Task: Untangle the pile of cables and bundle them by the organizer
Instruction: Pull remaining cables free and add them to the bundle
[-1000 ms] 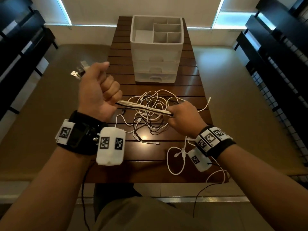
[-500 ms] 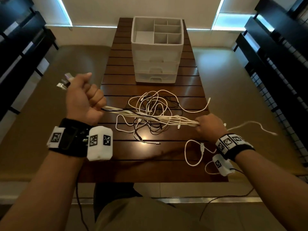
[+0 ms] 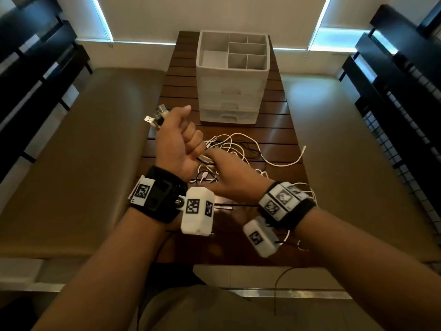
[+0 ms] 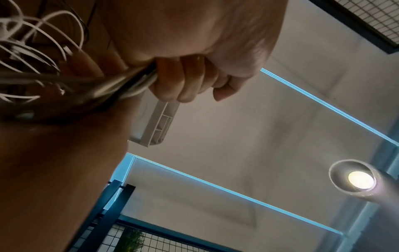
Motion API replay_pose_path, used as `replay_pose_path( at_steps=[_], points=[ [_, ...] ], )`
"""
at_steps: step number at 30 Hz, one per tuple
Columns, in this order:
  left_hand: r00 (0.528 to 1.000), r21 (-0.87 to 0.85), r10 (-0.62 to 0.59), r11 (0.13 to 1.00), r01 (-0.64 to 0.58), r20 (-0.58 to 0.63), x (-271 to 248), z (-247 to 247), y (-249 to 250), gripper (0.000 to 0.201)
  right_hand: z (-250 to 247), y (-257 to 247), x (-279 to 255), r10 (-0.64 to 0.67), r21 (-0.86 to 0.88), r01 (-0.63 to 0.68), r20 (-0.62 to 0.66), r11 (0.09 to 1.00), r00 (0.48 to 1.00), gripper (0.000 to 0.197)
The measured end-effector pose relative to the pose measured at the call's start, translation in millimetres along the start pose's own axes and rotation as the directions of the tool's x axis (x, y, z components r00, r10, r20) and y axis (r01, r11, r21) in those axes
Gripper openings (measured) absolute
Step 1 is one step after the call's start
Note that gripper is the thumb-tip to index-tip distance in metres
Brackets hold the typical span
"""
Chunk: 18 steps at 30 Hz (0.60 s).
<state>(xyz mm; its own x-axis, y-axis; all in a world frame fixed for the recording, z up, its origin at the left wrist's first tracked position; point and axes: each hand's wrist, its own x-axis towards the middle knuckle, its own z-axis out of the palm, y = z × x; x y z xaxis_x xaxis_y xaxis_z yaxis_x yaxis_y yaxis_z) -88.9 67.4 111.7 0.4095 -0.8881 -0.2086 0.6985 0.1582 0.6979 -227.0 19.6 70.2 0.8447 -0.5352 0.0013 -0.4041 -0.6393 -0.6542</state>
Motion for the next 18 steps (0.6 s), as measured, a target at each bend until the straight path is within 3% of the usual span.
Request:
replay_pose_path(
  at_steps=[1, 2, 4, 10, 18],
  points=[
    [1.0, -0.006, 0.001, 1.0, -0.001, 0.012, -1.0, 1.7, 2.7, 0.056, 7.7, -1.8, 7.0, 0.014, 0.022, -0.013, -0.08, 1.0, 0.997, 0.03],
    [1.0, -0.013, 0.003, 1.0, -0.003, 0.024, -0.8, 1.2, 6.2, 0.056, 11.7, 0.7, 12.0, 0.042, 0.018, -0.039, -0.153, 0.999, 0.987, 0.024],
    [0.999, -0.021, 0.008, 1.0, -0.007, 0.04, 1.3, -3.4, 12.9, 0.056, 15.3, 10.8, 13.0, 0.083, -0.045, -0.096, -0.226, 0.994, 0.971, 0.034],
    [1.0, 0.0, -0.018, 1.0, 0.018, 0.013, -3.0, -13.8, 7.9, 0.059, 6.1, 37.0, -3.9, 0.084, -0.209, -0.104, -0.103, 0.972, 0.991, 0.027],
    [0.998, 0.021, 0.064, 0.998, -0.064, -0.009, 1.8, -32.5, 48.6, 0.059, -2.0, 115.8, -56.5, 0.278, -0.223, -0.315, -0.179, 0.923, 0.944, 0.028]
  ],
)
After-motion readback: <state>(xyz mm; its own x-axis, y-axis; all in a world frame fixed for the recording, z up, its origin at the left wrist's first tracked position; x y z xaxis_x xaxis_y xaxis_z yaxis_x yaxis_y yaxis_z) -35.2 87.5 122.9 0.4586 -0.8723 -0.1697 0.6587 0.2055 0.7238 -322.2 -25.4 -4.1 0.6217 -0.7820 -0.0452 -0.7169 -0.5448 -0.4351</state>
